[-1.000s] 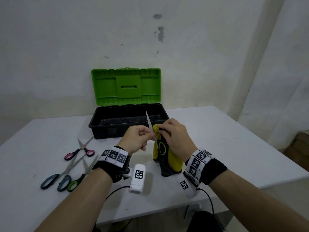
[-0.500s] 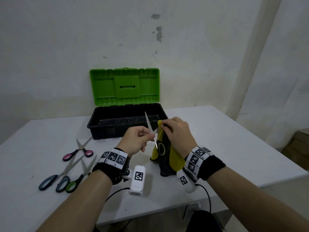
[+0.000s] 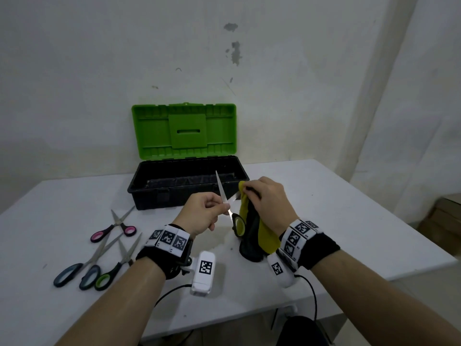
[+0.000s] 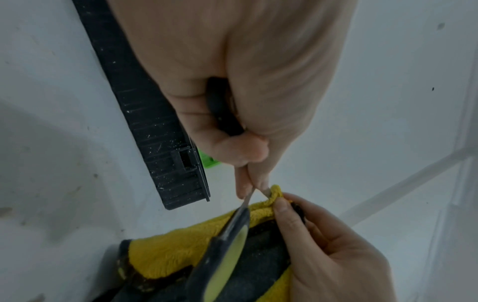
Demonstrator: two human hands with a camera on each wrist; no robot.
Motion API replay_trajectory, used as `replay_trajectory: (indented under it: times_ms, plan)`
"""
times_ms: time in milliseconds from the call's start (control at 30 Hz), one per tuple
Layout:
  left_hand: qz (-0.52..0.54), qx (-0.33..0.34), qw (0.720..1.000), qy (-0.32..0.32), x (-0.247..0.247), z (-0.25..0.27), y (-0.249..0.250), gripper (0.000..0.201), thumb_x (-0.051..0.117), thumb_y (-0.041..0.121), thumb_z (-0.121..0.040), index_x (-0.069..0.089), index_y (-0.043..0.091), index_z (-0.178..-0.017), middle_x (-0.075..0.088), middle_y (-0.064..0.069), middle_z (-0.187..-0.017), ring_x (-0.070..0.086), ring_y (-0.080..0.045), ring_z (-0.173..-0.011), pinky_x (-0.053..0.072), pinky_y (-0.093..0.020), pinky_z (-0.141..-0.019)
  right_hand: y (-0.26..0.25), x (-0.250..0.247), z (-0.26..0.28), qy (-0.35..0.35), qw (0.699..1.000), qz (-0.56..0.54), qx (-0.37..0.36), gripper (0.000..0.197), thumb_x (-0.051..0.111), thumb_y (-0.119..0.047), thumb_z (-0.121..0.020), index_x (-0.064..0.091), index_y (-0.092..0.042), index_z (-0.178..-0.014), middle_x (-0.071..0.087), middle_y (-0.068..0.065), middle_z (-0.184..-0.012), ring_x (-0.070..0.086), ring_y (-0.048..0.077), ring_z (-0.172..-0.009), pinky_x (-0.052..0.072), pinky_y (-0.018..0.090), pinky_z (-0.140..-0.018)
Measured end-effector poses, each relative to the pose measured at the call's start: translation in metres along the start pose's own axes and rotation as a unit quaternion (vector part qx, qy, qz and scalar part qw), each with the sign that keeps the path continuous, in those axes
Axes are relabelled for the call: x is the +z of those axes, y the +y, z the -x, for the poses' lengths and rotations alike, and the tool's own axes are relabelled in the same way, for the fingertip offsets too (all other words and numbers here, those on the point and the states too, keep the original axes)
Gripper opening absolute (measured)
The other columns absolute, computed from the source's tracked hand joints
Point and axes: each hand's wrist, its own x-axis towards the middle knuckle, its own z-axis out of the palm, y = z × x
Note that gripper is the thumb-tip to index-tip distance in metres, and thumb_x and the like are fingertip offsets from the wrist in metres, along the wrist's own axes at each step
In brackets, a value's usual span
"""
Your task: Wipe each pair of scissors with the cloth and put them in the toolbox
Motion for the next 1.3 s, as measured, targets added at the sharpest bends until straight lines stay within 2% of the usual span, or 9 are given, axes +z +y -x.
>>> replay_trajectory:
  times_ms: [200,300,367,533,767,867,1033,1167,1300]
  plan:
    - [-0.063,0.022,0.998,-0.007,-0.002,-0.002,0.001,0.01,0.07,0.01,-0.089,0.068,0.0,-0.087,0.073,-0.005,-0.072,0.047,-0.01,-0.048,0.044,-0.027,-0.043,-0.011,0.006,0.0,-0.119,0.991,0.04,-0.035,0.022,0.054,-0.019,-0.097,0.07,-0.016,-0.112,0.061,0.006,-0.099,0.059,0.022,-0.09,0.05,0.035,-0.081]
    - [-0.063,0.014,0.998,-0.007,-0.005,0.0,-0.001,0.01,0.07,0.011,-0.091,0.068,0.003,-0.085,0.074,-0.005,-0.075,0.047,-0.01,-0.05,0.044,-0.026,-0.044,0.0,-0.001,-0.008,-0.061,0.997,0.046,0.025,0.02,0.056,-0.018,-0.096,0.071,-0.015,-0.108,0.061,0.005,-0.096,0.06,0.023,-0.089,0.05,0.034,-0.08]
    - [-0.025,-0.002,1.0,-0.007,-0.006,0.001,-0.002,0.011,0.069,0.01,-0.091,0.066,0.002,-0.084,0.074,-0.008,-0.076,0.043,-0.01,-0.047,0.042,-0.025,-0.043,0.002,-0.005,-0.006,-0.015,1.0,0.013,0.003,0.017,0.06,-0.015,-0.094,0.072,-0.014,-0.105,0.061,0.004,-0.092,0.06,0.021,-0.084,0.051,0.032,-0.077]
    - [0.07,-0.044,0.996,-0.025,-0.004,0.001,0.0,0.01,0.065,0.005,-0.093,0.061,0.001,-0.085,0.07,-0.011,-0.076,0.035,-0.008,-0.042,0.034,-0.019,-0.041,-0.007,-0.001,0.01,-0.103,0.985,0.003,-0.139,0.019,0.064,-0.008,-0.089,0.072,-0.012,-0.106,0.06,0.005,-0.092,0.059,0.018,-0.08,0.049,0.025,-0.071]
    - [0.085,-0.04,0.995,-0.029,-0.006,0.002,-0.001,0.01,0.065,0.004,-0.092,0.061,0.003,-0.084,0.071,-0.011,-0.077,0.035,-0.008,-0.043,0.034,-0.02,-0.041,0.004,-0.01,-0.001,0.024,0.999,0.005,-0.031,0.021,0.063,-0.007,-0.089,0.072,-0.011,-0.107,0.06,0.006,-0.092,0.058,0.019,-0.079,0.053,0.033,-0.073]
    - [0.027,-0.015,0.999,-0.018,-0.007,-0.001,-0.002,0.009,0.068,0.004,-0.09,0.062,0.001,-0.085,0.071,-0.013,-0.078,0.04,-0.009,-0.044,0.039,-0.023,-0.041,-0.01,-0.005,0.004,-0.058,0.996,0.002,-0.074,0.022,0.06,-0.011,-0.093,0.07,-0.012,-0.112,0.061,0.006,-0.098,0.059,0.019,-0.084,0.05,0.029,-0.078]
    - [-0.083,0.022,0.996,-0.036,-0.006,-0.002,-0.003,0.006,0.071,0.01,-0.088,0.069,0.008,-0.083,0.073,-0.009,-0.082,0.049,-0.008,-0.051,0.044,-0.026,-0.045,-0.015,0.001,0.0,-0.185,0.978,0.079,-0.051,0.029,0.049,-0.019,-0.099,0.064,-0.017,-0.124,0.053,0.003,-0.108,0.055,0.02,-0.094,0.048,0.031,-0.084]
    - [-0.082,0.004,0.996,-0.029,-0.012,-0.001,-0.006,0.009,0.07,0.012,-0.09,0.068,0.005,-0.085,0.074,-0.006,-0.08,0.049,-0.009,-0.052,0.045,-0.026,-0.046,0.005,-0.005,-0.009,-0.096,0.991,0.08,0.049,0.024,0.05,-0.018,-0.098,0.068,-0.014,-0.114,0.055,0.005,-0.104,0.058,0.023,-0.093,0.049,0.034,-0.085]
    - [0.016,-0.03,0.999,-0.021,-0.01,-0.001,-0.004,0.01,0.066,0.006,-0.092,0.062,0.003,-0.083,0.072,-0.011,-0.078,0.04,-0.009,-0.045,0.039,-0.023,-0.043,0.002,-0.006,0.005,-0.035,0.997,-0.01,-0.065,0.02,0.06,-0.009,-0.093,0.07,-0.011,-0.11,0.059,0.005,-0.098,0.058,0.017,-0.086,0.05,0.028,-0.08]
